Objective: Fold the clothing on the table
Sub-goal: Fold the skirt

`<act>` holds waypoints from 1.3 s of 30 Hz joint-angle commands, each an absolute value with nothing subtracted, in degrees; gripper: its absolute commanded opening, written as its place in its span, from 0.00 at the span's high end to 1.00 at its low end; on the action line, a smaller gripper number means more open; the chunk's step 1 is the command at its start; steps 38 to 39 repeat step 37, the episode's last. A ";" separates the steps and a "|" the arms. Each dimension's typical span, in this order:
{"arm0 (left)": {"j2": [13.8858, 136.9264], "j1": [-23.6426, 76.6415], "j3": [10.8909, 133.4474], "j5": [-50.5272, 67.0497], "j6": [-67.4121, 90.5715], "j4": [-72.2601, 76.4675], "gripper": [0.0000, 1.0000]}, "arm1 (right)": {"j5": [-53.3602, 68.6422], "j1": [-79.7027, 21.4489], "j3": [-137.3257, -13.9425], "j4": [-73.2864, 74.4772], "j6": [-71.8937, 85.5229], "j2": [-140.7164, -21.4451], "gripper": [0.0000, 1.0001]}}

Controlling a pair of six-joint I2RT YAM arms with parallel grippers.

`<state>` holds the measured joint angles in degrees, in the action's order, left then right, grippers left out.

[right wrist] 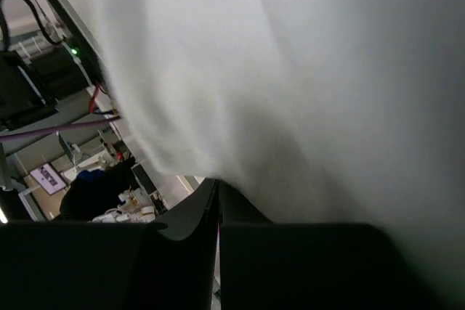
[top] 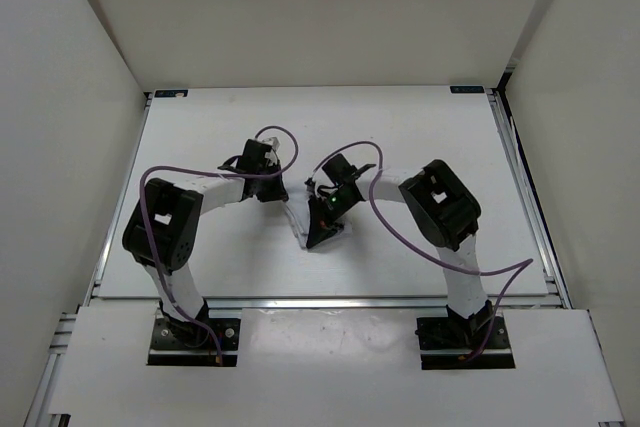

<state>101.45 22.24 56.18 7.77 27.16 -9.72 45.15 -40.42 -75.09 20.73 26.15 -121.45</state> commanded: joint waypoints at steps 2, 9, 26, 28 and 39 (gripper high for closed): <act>103.27 22.15 57.04 5.19 25.84 -10.28 1.00 | 45.09 -41.49 -71.11 19.51 27.24 -119.71 1.00; 95.29 20.30 59.76 10.36 27.42 -11.16 0.81 | 38.95 -39.29 -77.41 29.94 21.28 -111.80 1.00; 70.06 17.76 50.20 7.46 21.28 -35.76 0.22 | 37.36 -5.03 -48.53 26.10 22.68 -69.63 0.19; 66.38 16.09 47.65 6.69 20.13 -36.82 0.22 | 36.74 -2.38 -47.20 27.24 21.71 -67.24 0.18; 62.23 13.79 43.42 6.52 18.46 -37.89 0.24 | 34.99 -3.33 -45.70 28.30 21.27 -69.33 0.18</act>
